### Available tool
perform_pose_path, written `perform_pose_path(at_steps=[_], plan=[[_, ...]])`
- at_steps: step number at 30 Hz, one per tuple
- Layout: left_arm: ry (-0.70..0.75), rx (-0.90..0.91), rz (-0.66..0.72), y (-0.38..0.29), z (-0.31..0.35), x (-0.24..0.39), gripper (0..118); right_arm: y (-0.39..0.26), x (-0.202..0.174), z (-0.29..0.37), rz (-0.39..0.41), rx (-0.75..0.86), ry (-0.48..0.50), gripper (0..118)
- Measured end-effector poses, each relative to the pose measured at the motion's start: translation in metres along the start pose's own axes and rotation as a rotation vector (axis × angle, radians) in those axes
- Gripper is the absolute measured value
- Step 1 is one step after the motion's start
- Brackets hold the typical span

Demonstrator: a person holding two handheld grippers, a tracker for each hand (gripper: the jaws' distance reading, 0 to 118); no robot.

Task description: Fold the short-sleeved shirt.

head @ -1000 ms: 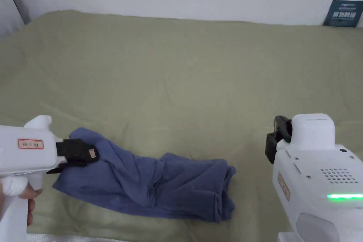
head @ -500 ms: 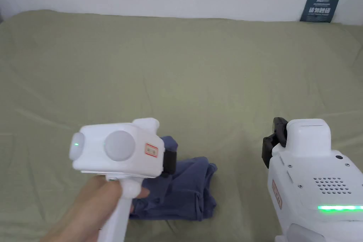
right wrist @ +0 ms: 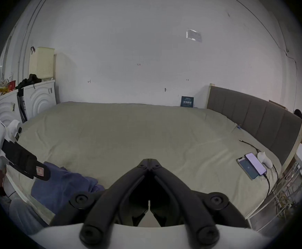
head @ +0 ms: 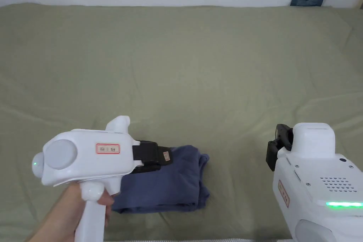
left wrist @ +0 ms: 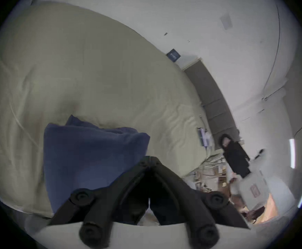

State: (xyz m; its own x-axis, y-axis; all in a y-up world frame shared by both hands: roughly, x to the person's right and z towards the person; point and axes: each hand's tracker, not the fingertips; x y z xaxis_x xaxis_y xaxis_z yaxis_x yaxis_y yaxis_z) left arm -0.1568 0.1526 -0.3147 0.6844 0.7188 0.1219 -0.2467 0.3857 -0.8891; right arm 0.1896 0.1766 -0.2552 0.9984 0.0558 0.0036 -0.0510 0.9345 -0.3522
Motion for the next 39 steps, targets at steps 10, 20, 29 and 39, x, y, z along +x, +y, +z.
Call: perform_pose_path(at_steps=[10, 20, 29, 39], plan=[[-0.145, -0.18, 0.088, -0.042, -0.083, -0.048, 0, -0.004, -0.006, 0.002, 0.019, -0.028, 0.008, 0], [-0.086, -0.103, 0.021, -0.041, -0.064, -0.044, 0, -0.016, -0.017, -0.005, 0.016, -0.117, 0.12, 0], [0.016, 0.053, 0.004, -0.011, 0.038, -0.067, 0, -0.05, -0.058, -0.097, -0.531, -0.598, 0.966, 0], [0.062, -0.056, 0.021, 0.006, 0.052, -0.117, 2, -0.117, -0.063, -0.193, -0.797, -0.94, 1.086, 0]])
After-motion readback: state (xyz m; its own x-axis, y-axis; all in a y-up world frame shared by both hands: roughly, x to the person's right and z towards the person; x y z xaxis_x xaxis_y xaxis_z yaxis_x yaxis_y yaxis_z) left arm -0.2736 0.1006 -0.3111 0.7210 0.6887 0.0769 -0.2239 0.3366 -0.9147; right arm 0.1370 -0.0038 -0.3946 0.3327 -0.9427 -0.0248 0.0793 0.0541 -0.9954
